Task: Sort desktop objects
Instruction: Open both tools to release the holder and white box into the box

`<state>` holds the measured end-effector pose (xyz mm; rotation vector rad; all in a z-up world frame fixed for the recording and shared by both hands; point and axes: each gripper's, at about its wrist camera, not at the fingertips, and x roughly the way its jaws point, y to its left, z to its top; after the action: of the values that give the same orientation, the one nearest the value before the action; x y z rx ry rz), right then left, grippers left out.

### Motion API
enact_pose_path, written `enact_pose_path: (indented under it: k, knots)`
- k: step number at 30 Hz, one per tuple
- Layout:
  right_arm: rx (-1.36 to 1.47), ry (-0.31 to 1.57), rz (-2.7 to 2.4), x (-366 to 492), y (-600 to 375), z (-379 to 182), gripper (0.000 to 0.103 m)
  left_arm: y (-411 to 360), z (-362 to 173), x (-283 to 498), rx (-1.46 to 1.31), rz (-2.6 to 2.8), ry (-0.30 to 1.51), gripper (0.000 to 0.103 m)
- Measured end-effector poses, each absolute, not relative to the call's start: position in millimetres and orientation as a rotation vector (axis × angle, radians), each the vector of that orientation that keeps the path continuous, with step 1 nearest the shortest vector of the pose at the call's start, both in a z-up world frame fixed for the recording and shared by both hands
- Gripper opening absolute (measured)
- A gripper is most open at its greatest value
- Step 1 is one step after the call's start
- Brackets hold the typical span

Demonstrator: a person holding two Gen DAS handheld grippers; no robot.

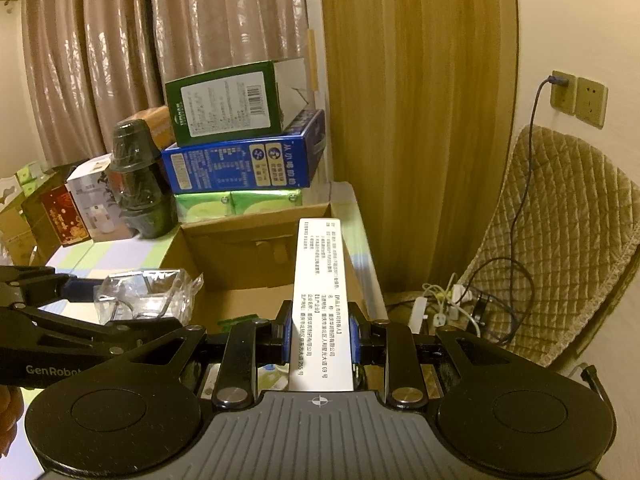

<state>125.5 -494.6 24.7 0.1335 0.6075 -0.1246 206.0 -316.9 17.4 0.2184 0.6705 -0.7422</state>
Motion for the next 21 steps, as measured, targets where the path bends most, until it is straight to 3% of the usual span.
enact_pose_path:
  k: [3, 19, 20, 21]
  knots:
    - [0.140, 0.613, -0.128, 130.7, -496.1, 21.5, 0.023, -321.4, 15.1, 211.9, 0.233, -0.780, 0.673, 0.085]
    - [0.217, 0.605, -0.043, 154.9, -482.2, 14.2, 0.024, -264.7, 12.9, 197.4, 0.154, -0.649, 0.654, 0.086]
    - [0.239, 0.602, -0.030, 158.6, -482.7, 15.1, 0.034, -260.8, 12.8, 196.2, 0.150, -0.641, 0.655, 0.087]
    - [0.261, 0.599, -0.032, 160.7, -483.5, 16.4, 0.058, -256.4, 12.8, 194.1, 0.145, -0.633, 0.655, 0.089]
